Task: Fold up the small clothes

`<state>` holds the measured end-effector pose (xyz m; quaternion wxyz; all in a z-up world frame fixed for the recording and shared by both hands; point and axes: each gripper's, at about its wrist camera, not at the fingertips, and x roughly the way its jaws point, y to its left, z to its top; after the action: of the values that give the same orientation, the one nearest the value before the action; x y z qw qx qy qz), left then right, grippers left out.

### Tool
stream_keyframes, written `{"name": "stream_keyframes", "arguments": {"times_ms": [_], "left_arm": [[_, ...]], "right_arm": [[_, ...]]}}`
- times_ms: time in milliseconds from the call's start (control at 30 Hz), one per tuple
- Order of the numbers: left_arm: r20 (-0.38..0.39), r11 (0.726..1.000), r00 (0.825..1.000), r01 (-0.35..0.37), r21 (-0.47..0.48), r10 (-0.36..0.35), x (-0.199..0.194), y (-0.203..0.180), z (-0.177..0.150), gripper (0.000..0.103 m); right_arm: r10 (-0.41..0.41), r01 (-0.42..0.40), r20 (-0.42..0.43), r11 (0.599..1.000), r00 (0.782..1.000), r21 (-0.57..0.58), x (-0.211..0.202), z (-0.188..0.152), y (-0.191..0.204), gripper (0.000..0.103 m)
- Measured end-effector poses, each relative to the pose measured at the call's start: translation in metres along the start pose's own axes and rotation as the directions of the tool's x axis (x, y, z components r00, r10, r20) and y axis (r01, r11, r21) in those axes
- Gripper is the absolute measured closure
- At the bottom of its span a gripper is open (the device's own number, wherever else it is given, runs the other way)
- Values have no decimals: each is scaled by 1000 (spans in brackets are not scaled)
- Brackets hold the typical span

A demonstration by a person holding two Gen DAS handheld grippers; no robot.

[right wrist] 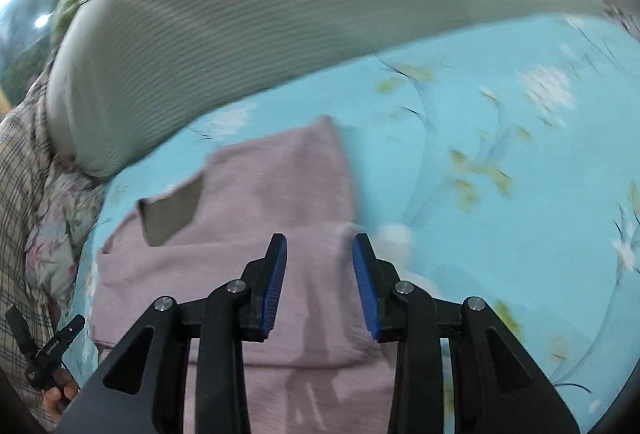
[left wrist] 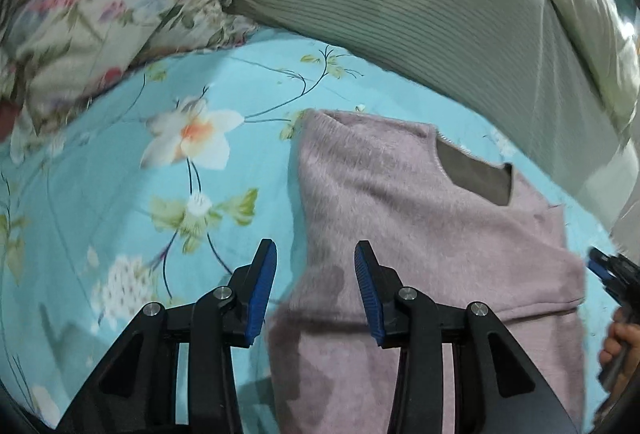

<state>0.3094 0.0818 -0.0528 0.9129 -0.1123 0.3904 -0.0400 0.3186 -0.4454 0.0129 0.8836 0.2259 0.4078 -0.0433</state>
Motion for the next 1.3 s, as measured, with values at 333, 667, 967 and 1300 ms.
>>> {"name": "stream_keyframes", "arguments": {"times_ms": [333,667,967,1300], "left_arm": [[-74,995,994,-81,54,85,39,-4,-3,60],[-71,982,985,-150,114,158,43,-13,-5,59],[-83,976,979,-172,137,184,37,-19,-7,59],[-130,996,990,-39,79,49,-42,3,-62,55]], "right_arm": [[-1,2,8,993,1000,-116,13,0,29,97],[-221,222,14,970,975,-95,19,-11,21,89],[-143,124,-126,981,982,-146,46,-32,32,90],[65,-73,-85,993,994,-91,-58,-80,18,68]]}}
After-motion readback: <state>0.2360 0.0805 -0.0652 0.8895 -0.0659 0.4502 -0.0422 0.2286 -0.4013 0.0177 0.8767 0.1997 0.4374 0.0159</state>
